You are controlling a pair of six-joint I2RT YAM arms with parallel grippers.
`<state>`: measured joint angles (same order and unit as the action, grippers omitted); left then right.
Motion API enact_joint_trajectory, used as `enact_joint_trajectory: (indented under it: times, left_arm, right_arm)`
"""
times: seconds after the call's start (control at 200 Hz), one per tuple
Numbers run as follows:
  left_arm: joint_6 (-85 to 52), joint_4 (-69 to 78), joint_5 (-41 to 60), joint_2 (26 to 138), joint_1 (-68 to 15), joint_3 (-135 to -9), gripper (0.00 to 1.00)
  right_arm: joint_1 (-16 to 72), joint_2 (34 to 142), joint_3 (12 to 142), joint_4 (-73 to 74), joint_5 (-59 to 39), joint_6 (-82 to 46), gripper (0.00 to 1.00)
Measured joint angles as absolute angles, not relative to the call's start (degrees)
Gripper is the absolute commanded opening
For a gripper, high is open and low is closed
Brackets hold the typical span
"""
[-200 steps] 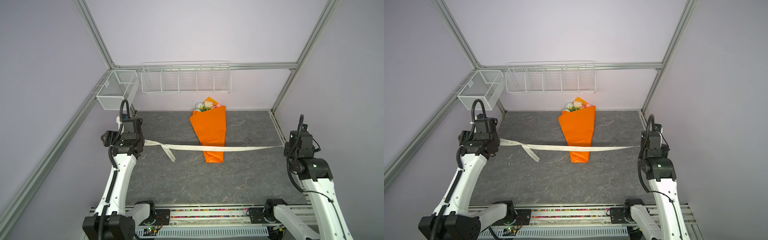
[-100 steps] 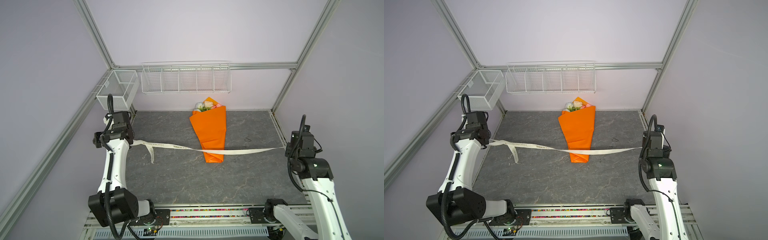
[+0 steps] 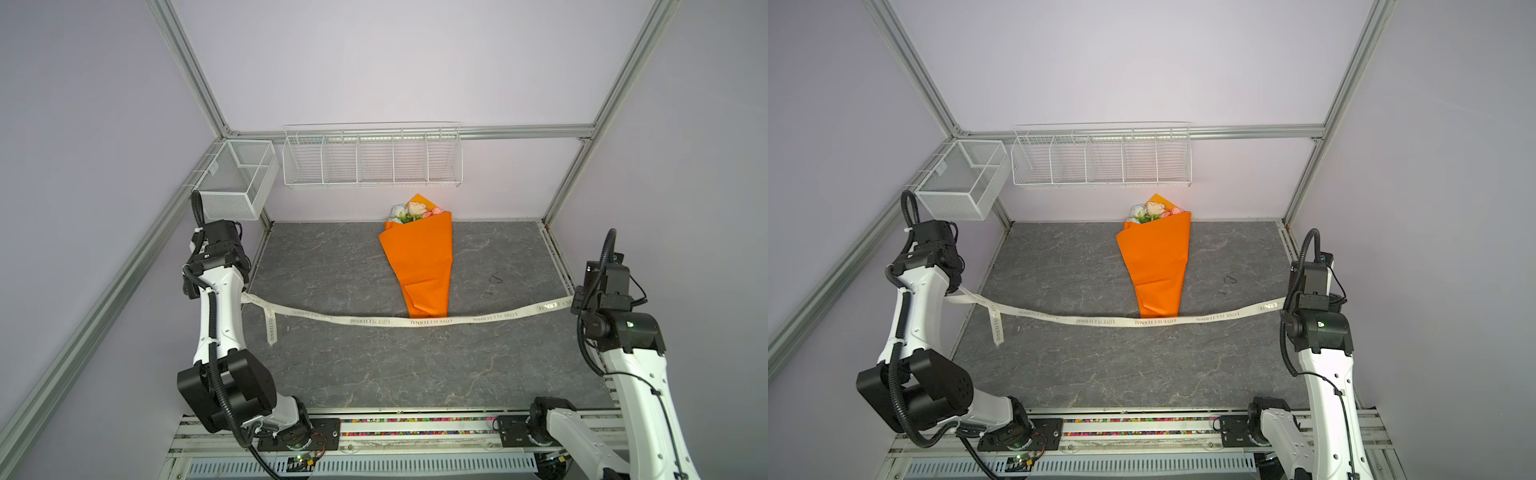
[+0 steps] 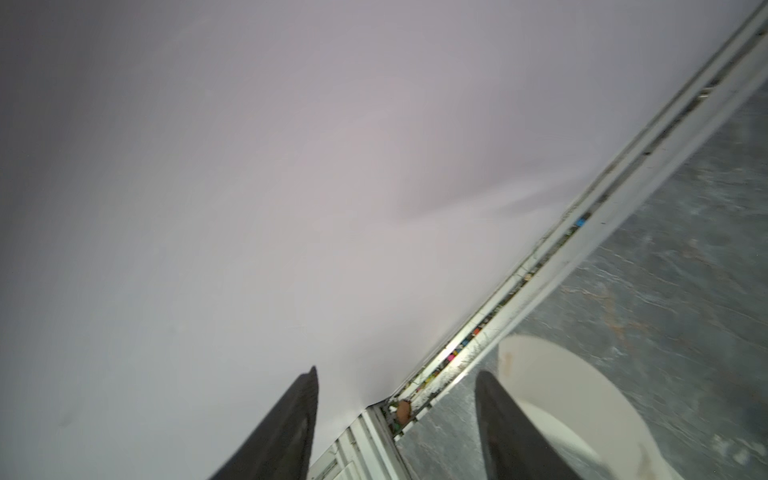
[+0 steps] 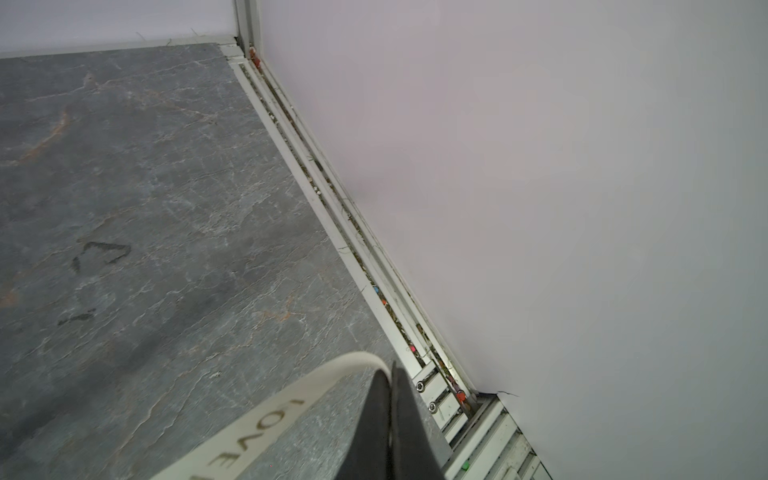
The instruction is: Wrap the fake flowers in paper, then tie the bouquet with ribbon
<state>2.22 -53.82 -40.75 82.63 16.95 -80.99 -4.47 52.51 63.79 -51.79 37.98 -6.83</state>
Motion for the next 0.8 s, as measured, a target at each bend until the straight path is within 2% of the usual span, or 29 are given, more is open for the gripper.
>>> enact_joint_trajectory:
  times: [0.135, 0.2, 0.32, 0.39, 0.465, 0.645, 0.8]
  left_arm:
    - [1.87, -52.62, -42.7, 80.99, 15.97, -76.16, 0.94]
    - [0.45, -52.6, -43.38, 81.36, 16.05, -75.96, 0.94]
    - [-2.87, -54.35, -41.5, 82.54, 16.08, -78.22, 0.86]
    - [-5.45, -55.79, -35.77, 83.42, 16.12, -79.61, 0.76]
    - [-8.05, -55.99, -26.3, 83.31, 16.08, -78.17, 0.7]
    - [-14.28, -54.08, -6.02, 79.46, 13.74, -63.35, 0.69]
    - [-16.86, -53.91, -0.38, 78.72, 7.84, -56.82, 0.7]
  right_arm:
    - [-4.49, 55.02, 61.98, -51.92, 37.36, -8.64, 0.07]
    - [-4.6, 55.29, 61.36, -52.07, 37.12, -9.3, 0.07]
    - [-4.8, 56.75, 61.39, -51.96, 36.93, -10.02, 0.07]
    - [-4.8, 58.08, 61.21, -51.7, 36.18, -10.57, 0.07]
    - [-4.8, 58.63, 59.53, -50.54, 34.98, -11.09, 0.06]
    - [-4.99, 61.08, 55.99, -50.09, 31.86, -12.25, 0.07]
    - [-5.1, 62.08, 55.9, -49.17, 30.04, -12.43, 0.07]
